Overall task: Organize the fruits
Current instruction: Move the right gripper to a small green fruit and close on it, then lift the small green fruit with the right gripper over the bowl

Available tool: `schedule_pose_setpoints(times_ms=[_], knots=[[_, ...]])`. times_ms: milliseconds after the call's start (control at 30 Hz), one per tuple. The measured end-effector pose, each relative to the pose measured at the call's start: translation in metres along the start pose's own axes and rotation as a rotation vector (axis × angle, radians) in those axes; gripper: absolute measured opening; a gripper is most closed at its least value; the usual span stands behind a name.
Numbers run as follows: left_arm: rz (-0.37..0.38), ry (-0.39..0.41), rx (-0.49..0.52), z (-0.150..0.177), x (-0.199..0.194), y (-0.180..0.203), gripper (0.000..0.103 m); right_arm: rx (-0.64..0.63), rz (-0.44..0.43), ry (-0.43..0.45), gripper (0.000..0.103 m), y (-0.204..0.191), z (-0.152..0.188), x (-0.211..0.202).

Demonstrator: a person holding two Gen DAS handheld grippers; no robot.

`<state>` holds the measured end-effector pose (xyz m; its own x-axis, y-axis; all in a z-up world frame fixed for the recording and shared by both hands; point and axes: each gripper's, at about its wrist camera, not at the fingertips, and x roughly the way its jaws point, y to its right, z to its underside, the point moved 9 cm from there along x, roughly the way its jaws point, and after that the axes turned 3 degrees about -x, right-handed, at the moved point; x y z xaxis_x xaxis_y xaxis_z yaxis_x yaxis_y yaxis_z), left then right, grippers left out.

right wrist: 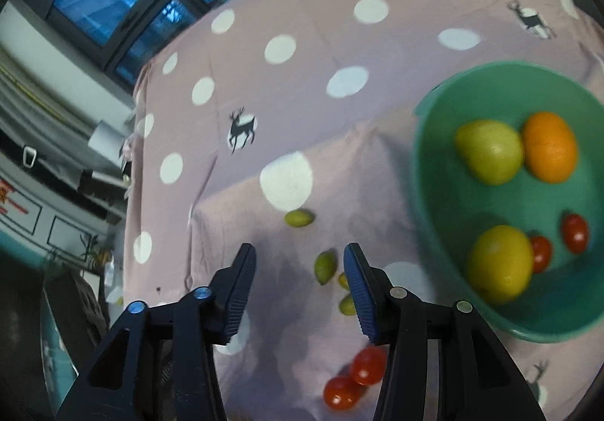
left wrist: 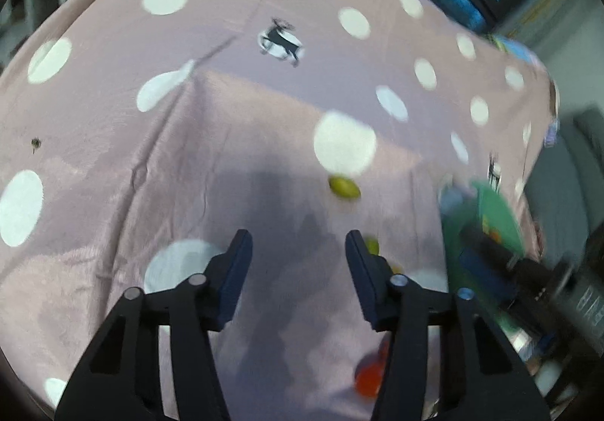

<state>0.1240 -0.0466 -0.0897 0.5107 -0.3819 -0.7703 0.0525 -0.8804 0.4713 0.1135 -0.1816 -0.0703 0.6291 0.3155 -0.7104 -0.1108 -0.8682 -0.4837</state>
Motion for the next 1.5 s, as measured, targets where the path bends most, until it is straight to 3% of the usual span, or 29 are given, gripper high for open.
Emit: schedule_pose_setpoints(times_ms=[67,233,533,600,800,1100,1300,1333,1400,1500], knots=[[0.035,-0.002,-0.054,-0.008,0.002,-0.003,0.046,-0.003,0.003,-0.022,0.049,-0.001,0.003,0.011],[0.098,-0.007,-0.131,-0.020,0.006,-0.004,0.045,-0.054,0.093,-0.090,0.034,0.000,0.014,0.042],[0.147,-0.043,-0.083,-0.024,0.026,0.019,0.045,-0.071,0.167,-0.150,0.028,0.012,0.024,0.073],[0.173,-0.057,-0.076,-0.024,0.031,0.024,0.045,-0.083,0.186,-0.154,0.021,0.014,0.025,0.079],[0.182,-0.093,-0.105,-0.022,0.048,0.027,0.045,-0.077,0.164,-0.119,0.020,0.017,0.021,0.068],[0.120,-0.129,-0.051,-0.021,0.075,0.048,0.038,-0.021,0.040,0.081,0.020,0.014,-0.014,-0.003],[0.084,-0.126,-0.081,-0.022,0.087,0.045,0.035,0.007,0.027,0.125,0.020,0.024,-0.023,-0.018],[0.079,-0.122,-0.082,-0.023,0.088,0.045,0.034,0.015,0.022,0.130,0.020,0.026,-0.023,-0.020],[0.060,-0.108,-0.071,-0.024,0.089,0.044,0.018,0.025,0.021,0.132,0.020,0.028,-0.025,-0.022],[0.026,-0.090,-0.040,-0.023,0.090,0.045,0.018,0.043,0.024,0.137,0.020,0.034,-0.026,-0.026]])
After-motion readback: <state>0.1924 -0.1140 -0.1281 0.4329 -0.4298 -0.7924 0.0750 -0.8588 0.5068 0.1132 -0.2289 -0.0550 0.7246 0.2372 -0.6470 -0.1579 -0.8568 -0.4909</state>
